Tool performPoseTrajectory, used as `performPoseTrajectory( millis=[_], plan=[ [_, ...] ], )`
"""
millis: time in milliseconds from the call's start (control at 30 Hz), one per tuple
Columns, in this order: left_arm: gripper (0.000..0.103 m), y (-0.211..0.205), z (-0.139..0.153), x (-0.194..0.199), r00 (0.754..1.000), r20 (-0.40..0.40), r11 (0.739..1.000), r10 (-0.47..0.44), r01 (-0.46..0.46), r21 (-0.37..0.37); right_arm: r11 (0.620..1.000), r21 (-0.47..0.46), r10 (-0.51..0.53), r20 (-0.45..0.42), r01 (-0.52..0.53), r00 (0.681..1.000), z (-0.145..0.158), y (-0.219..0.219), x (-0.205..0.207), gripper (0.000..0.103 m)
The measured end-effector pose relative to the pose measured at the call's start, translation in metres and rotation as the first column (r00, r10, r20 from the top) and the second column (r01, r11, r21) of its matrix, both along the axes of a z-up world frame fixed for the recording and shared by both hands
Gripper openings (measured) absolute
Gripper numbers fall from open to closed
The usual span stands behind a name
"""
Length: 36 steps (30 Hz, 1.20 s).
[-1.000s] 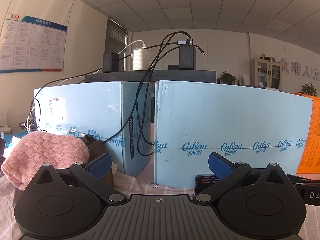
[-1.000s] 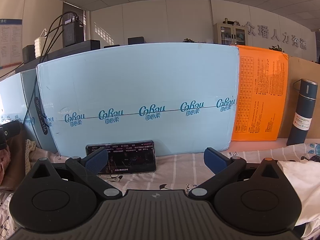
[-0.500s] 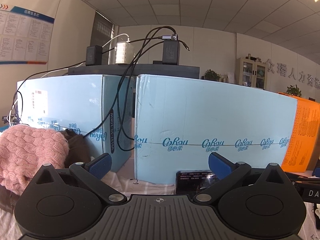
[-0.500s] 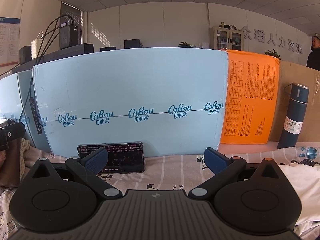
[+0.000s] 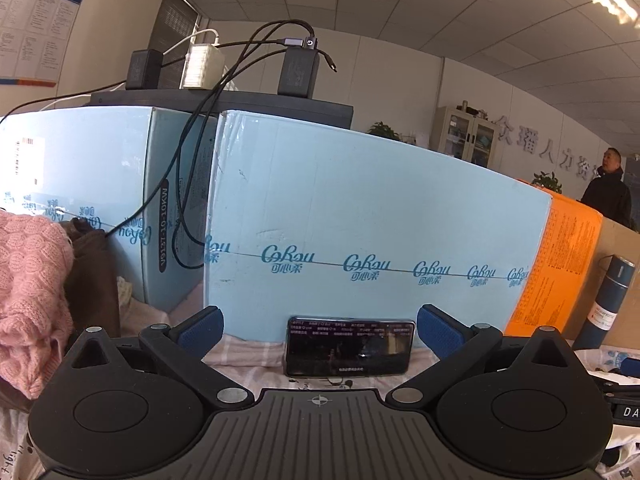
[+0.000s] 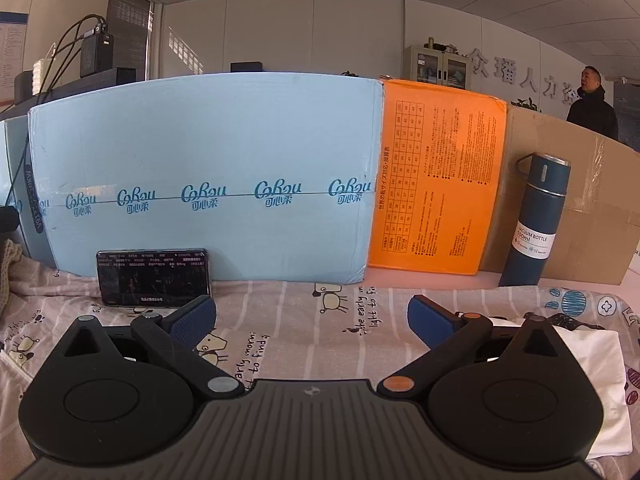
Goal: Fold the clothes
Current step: 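Move both tools down toward the white T-shirt on the bed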
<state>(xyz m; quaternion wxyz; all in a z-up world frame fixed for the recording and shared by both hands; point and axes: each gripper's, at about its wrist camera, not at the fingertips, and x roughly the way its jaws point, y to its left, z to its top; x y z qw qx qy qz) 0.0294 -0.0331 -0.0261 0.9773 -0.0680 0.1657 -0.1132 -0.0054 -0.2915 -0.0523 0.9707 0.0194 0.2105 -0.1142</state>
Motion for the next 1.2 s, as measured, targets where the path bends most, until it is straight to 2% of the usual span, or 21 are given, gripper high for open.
performPoseTrajectory(
  millis=[100, 200, 333, 633, 800, 867, 1033, 1100, 1133, 1200],
  plan=[
    [0.103, -0.010, -0.003, -0.002, 0.995, -0.010, 0.994, -0.096, 0.095, -0.046, 0.999, 0.012, -0.036, -0.023, 0.036, 0.999, -0.011, -0.023, -0.011, 0.103],
    [0.103, -0.020, -0.007, -0.004, 0.981, -0.018, 0.978, -0.192, 0.190, -0.090, 0.997, 0.031, -0.067, -0.037, 0.069, 0.997, -0.019, -0.044, -0.021, 0.103],
    [0.103, -0.040, -0.012, -0.009, 0.958, -0.015, 0.955, -0.287, 0.286, -0.075, 0.995, 0.025, -0.094, -0.071, 0.096, 0.993, -0.030, -0.062, -0.029, 0.103],
    [0.103, -0.076, -0.032, -0.011, 0.912, -0.089, 0.917, -0.400, 0.398, -0.039, 0.993, 0.042, -0.098, -0.180, 0.107, 0.979, -0.064, -0.087, -0.041, 0.099],
    [0.103, -0.092, -0.044, -0.012, 0.885, -0.139, 0.894, -0.445, 0.447, -0.021, 0.985, 0.051, -0.149, -0.222, 0.164, 0.964, -0.079, -0.101, -0.044, 0.067],
    [0.103, -0.096, -0.048, -0.012, 0.877, -0.150, 0.888, -0.457, 0.460, -0.020, 0.982, 0.054, -0.167, -0.226, 0.183, 0.960, -0.083, -0.107, -0.046, 0.058],
    [0.103, -0.105, -0.059, -0.012, 0.856, -0.178, 0.871, -0.486, 0.490, -0.021, 0.980, 0.075, -0.167, -0.199, 0.185, 0.966, -0.086, -0.116, -0.048, 0.044],
    [0.103, -0.108, -0.063, -0.012, 0.847, -0.189, 0.864, -0.497, 0.503, -0.021, 0.978, 0.108, -0.155, -0.177, 0.176, 0.972, -0.086, -0.119, -0.051, 0.029],
    [0.103, -0.110, -0.065, -0.012, 0.842, -0.194, 0.860, -0.503, 0.509, -0.022, 0.976, 0.136, -0.147, -0.165, 0.170, 0.975, -0.085, -0.122, -0.052, 0.025],
    [0.103, -0.118, -0.071, -0.014, 0.812, -0.192, 0.832, -0.552, 0.552, -0.054, 0.967, 0.185, -0.148, -0.141, 0.173, 0.979, -0.083, -0.129, -0.056, 0.019]
  ],
)
